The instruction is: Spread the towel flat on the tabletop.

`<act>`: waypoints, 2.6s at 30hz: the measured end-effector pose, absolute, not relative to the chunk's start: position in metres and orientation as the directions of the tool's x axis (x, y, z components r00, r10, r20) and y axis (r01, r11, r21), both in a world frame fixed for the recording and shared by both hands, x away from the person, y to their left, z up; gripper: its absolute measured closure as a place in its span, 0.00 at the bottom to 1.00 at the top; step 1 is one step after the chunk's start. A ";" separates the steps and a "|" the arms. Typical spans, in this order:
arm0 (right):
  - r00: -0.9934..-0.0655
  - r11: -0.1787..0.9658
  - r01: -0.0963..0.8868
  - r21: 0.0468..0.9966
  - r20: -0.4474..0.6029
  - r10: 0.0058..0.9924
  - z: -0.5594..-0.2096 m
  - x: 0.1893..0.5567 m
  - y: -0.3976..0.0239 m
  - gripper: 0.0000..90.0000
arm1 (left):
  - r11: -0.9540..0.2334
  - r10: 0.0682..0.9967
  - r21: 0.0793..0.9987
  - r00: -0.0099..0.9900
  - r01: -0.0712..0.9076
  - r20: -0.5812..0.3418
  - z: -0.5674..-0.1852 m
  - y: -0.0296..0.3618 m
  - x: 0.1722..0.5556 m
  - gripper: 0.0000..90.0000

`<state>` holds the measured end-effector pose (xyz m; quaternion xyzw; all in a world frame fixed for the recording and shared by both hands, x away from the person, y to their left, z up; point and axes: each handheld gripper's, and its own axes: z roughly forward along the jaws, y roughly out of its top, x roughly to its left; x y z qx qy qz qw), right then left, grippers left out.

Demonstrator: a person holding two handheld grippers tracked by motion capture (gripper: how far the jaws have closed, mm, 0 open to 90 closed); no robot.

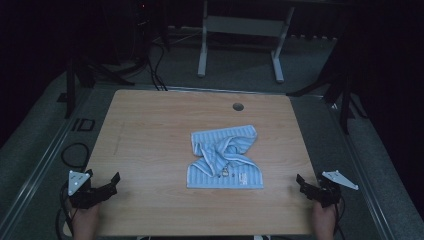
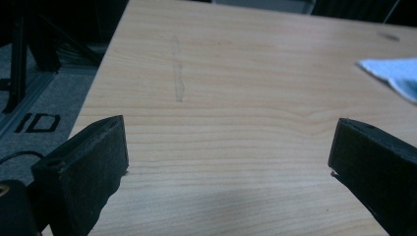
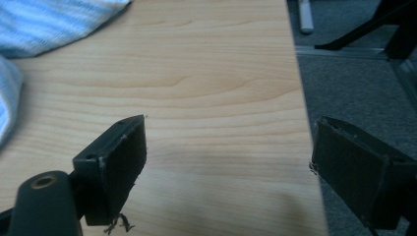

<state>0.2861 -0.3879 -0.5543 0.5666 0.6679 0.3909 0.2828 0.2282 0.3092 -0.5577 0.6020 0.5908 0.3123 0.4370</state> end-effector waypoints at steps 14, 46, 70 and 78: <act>-0.365 0.177 0.570 0.803 0.054 0.930 -0.553 0.290 -0.382 0.14 | 0.041 0.968 0.779 0.169 0.626 -0.187 -0.553 0.318 0.236 0.02; -0.755 0.659 0.594 0.462 0.035 0.655 -0.524 0.315 -0.333 0.14 | -0.429 0.841 0.465 0.530 0.774 -0.107 -0.529 0.230 0.272 0.02; -0.755 0.679 0.589 0.439 -0.002 0.656 -0.519 0.338 -0.299 0.24 | -0.604 0.726 0.422 0.686 0.676 -0.059 -0.518 0.138 0.312 0.02; -0.781 0.704 0.542 0.459 -0.033 0.623 -0.511 0.350 -0.276 0.36 | -0.655 0.673 0.422 0.738 0.627 -0.053 -0.510 0.104 0.322 0.02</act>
